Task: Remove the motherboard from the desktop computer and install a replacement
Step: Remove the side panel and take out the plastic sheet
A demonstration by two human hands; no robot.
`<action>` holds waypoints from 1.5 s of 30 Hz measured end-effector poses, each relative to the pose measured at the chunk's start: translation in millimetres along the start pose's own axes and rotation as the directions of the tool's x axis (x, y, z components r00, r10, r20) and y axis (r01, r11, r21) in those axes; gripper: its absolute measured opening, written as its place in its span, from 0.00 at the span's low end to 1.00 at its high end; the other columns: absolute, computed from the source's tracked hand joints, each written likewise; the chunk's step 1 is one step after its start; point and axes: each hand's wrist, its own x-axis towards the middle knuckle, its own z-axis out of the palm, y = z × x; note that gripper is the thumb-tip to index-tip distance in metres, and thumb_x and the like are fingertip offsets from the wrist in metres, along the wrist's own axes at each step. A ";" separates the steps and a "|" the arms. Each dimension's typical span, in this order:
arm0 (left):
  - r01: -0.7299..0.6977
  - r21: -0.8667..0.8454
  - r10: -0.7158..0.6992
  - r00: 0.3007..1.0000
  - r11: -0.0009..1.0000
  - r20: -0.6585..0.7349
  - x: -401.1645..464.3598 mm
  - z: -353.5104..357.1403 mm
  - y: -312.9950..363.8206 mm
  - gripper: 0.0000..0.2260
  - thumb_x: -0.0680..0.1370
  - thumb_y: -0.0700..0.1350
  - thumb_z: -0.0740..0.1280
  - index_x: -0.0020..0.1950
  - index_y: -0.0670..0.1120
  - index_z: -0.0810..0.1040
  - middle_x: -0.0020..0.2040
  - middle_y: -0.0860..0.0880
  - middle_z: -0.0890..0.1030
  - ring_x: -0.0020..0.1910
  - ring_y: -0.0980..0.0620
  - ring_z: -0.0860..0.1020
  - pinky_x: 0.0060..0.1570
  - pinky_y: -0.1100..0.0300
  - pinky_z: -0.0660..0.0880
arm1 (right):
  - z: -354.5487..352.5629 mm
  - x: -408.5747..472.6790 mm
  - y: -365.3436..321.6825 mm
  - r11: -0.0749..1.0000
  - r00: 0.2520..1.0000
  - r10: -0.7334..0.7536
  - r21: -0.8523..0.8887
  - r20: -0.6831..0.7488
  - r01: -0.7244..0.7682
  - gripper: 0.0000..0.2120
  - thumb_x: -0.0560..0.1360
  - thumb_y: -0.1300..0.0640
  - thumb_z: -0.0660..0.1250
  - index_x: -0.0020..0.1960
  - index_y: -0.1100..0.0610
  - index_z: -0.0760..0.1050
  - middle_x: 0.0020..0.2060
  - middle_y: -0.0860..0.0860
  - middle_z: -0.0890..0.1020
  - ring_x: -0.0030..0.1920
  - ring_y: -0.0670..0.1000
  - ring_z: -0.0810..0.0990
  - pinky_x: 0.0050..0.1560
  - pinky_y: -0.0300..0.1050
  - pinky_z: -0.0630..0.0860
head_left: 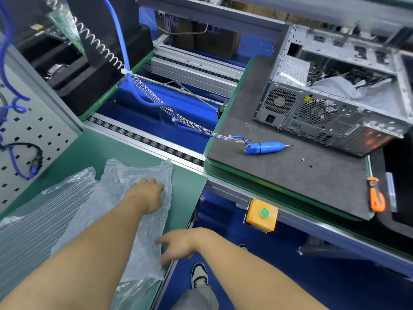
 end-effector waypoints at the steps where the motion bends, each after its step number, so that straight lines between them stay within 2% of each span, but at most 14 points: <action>1: -0.003 0.002 0.003 1.000 1.000 0.005 -0.4 0.3 -0.2 0.15 0.80 0.51 0.59 0.66 0.50 0.71 0.65 0.49 0.70 0.66 0.47 0.66 0.59 0.48 0.73 | 1.2 0.8 2.0 0.998 0.999 0.005 -0.061 0.036 -0.003 0.34 0.80 0.50 0.65 0.81 0.49 0.53 0.79 0.48 0.58 0.73 0.57 0.66 0.62 0.55 0.77; 6: -0.018 0.044 0.021 0.997 0.999 -0.073 -2.9 -0.9 1.1 0.13 0.81 0.50 0.58 0.63 0.50 0.73 0.62 0.49 0.72 0.63 0.47 0.68 0.58 0.50 0.71 | 7.7 3.5 5.4 0.997 0.996 -0.015 -0.069 0.083 0.021 0.32 0.80 0.50 0.64 0.80 0.46 0.54 0.79 0.47 0.57 0.75 0.55 0.63 0.63 0.52 0.75; 10: -0.091 0.107 0.108 0.979 0.990 -0.173 2.2 -20.0 21.5 0.12 0.80 0.51 0.57 0.58 0.49 0.75 0.58 0.49 0.74 0.58 0.47 0.70 0.54 0.52 0.69 | -8.4 -10.7 5.2 0.978 0.996 -0.046 -0.207 -0.078 0.029 0.26 0.80 0.51 0.62 0.77 0.54 0.64 0.75 0.52 0.67 0.73 0.56 0.67 0.70 0.53 0.68; 12: -0.138 0.031 0.141 0.979 0.990 -0.151 6.4 -35.8 43.3 0.10 0.80 0.50 0.58 0.53 0.48 0.76 0.55 0.48 0.78 0.51 0.47 0.72 0.48 0.54 0.71 | -26.1 -25.9 13.7 0.985 0.978 -0.028 -0.171 -0.204 -0.008 0.20 0.80 0.53 0.61 0.68 0.59 0.75 0.67 0.56 0.77 0.65 0.59 0.76 0.66 0.55 0.73; 15: -0.247 -0.235 0.248 0.968 0.940 -0.026 14.8 -63.0 89.6 0.08 0.78 0.46 0.61 0.54 0.47 0.78 0.51 0.47 0.82 0.42 0.48 0.78 0.43 0.55 0.76 | -59.4 -57.3 34.2 0.997 0.942 0.060 -0.020 -0.330 -0.071 0.15 0.79 0.54 0.60 0.49 0.63 0.81 0.45 0.58 0.85 0.44 0.58 0.84 0.47 0.51 0.80; 18: -0.370 -0.435 0.406 0.914 0.821 -0.010 21.1 -97.0 144.3 0.07 0.77 0.42 0.62 0.48 0.48 0.80 0.44 0.44 0.83 0.33 0.48 0.77 0.31 0.56 0.75 | -96.1 -104.1 57.0 0.996 0.874 0.092 0.038 -0.477 -0.084 0.15 0.78 0.54 0.61 0.41 0.59 0.82 0.33 0.51 0.84 0.29 0.47 0.80 0.42 0.44 0.78; 20: -0.443 -0.569 0.450 0.882 0.692 -0.139 23.3 -126.0 181.1 0.11 0.77 0.38 0.61 0.39 0.49 0.80 0.36 0.49 0.81 0.34 0.50 0.76 0.33 0.58 0.74 | -119.0 -141.0 72.8 0.993 0.819 0.100 0.107 -0.565 -0.048 0.14 0.79 0.55 0.61 0.40 0.57 0.82 0.32 0.52 0.84 0.26 0.45 0.77 0.39 0.42 0.77; 23: -0.531 -0.733 0.462 0.824 0.426 -0.328 20.1 -174.0 239.7 0.11 0.75 0.40 0.60 0.39 0.46 0.81 0.32 0.56 0.80 0.35 0.56 0.76 0.36 0.60 0.73 | -152.5 -204.1 96.4 0.966 0.715 0.114 0.246 -0.690 0.083 0.11 0.78 0.60 0.62 0.41 0.59 0.81 0.26 0.51 0.81 0.25 0.47 0.77 0.31 0.39 0.74; 27: -0.667 -0.704 0.337 0.739 0.243 -0.583 20.0 -235.3 312.5 0.10 0.75 0.43 0.61 0.39 0.55 0.79 0.32 0.61 0.80 0.33 0.63 0.76 0.38 0.60 0.71 | -196.4 -281.9 126.5 0.927 0.453 0.154 0.287 -0.878 0.242 0.12 0.74 0.67 0.63 0.33 0.61 0.78 0.21 0.48 0.79 0.23 0.46 0.76 0.28 0.37 0.72; 31: -0.752 -0.496 0.229 0.624 0.434 -0.747 44.4 -289.6 350.6 0.08 0.76 0.51 0.59 0.51 0.55 0.76 0.42 0.58 0.78 0.41 0.52 0.76 0.42 0.56 0.72 | -249.5 -333.5 173.1 0.899 0.022 0.242 0.233 -0.970 0.371 0.11 0.79 0.60 0.63 0.42 0.62 0.82 0.27 0.48 0.80 0.27 0.45 0.75 0.33 0.40 0.73; 35: -0.635 -0.236 0.254 0.582 0.736 -0.772 95.3 -321.9 364.3 0.15 0.80 0.47 0.60 0.65 0.47 0.76 0.58 0.46 0.79 0.57 0.43 0.77 0.54 0.48 0.75 | -292.6 -366.5 234.3 0.971 -0.241 0.231 0.208 -0.943 0.119 0.11 0.79 0.58 0.62 0.54 0.54 0.83 0.45 0.49 0.84 0.42 0.46 0.78 0.42 0.34 0.71; 37: -0.534 -0.180 0.242 0.625 0.826 -0.742 119.0 -325.7 367.0 0.17 0.81 0.48 0.60 0.68 0.46 0.74 0.64 0.43 0.77 0.62 0.41 0.74 0.60 0.45 0.73 | -309.9 -371.6 264.4 0.974 -0.237 0.214 0.227 -0.948 -0.028 0.16 0.79 0.57 0.62 0.65 0.53 0.78 0.56 0.55 0.80 0.55 0.54 0.77 0.54 0.43 0.73; 40: -0.384 -0.098 0.207 0.675 0.918 -0.708 142.0 -321.0 368.9 0.19 0.81 0.52 0.59 0.70 0.48 0.73 0.67 0.45 0.75 0.66 0.41 0.71 0.63 0.46 0.68 | -334.0 -363.7 292.8 0.919 -0.116 0.220 0.246 -0.968 -0.308 0.22 0.80 0.53 0.61 0.73 0.51 0.69 0.66 0.59 0.71 0.64 0.63 0.69 0.63 0.57 0.70; 45: -0.343 0.006 0.238 0.638 0.939 -0.733 162.0 -334.6 363.2 0.19 0.79 0.52 0.62 0.69 0.48 0.73 0.66 0.45 0.74 0.62 0.41 0.71 0.60 0.45 0.70 | -355.9 -343.5 309.5 0.801 -0.059 0.190 0.190 -0.980 -0.567 0.21 0.81 0.47 0.57 0.73 0.47 0.68 0.69 0.55 0.69 0.69 0.58 0.63 0.62 0.57 0.61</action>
